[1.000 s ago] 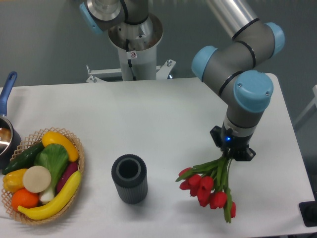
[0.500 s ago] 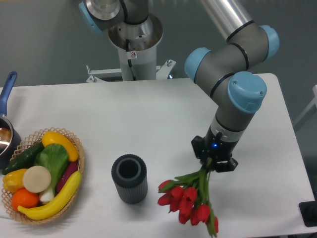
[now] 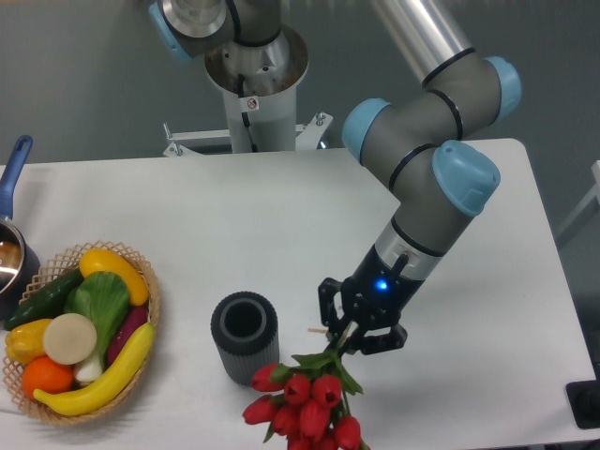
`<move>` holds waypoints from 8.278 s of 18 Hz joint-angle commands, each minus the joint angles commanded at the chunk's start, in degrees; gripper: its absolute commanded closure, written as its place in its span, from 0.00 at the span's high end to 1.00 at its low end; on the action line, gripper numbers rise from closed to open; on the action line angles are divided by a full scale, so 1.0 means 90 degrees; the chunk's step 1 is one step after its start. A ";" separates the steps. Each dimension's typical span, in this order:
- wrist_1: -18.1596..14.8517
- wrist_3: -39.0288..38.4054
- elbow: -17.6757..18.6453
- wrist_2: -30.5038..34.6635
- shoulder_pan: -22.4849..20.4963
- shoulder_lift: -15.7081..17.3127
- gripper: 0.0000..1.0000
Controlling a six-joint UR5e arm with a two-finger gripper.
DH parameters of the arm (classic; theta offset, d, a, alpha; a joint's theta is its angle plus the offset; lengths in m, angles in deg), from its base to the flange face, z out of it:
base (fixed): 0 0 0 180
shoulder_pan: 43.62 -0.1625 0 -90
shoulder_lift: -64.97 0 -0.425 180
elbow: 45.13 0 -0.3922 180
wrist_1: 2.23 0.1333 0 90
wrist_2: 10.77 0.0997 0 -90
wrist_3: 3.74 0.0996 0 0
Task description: Insert the flowers into the vase
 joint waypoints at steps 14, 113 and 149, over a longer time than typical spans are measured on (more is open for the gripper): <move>0.1340 -0.0353 0.0430 -0.2365 -0.0390 0.0107 0.14; 0.1399 0.2557 0.3077 -0.3147 -0.1405 0.0859 1.00; 0.1321 0.2498 0.1924 0.4302 -0.0733 0.1035 1.00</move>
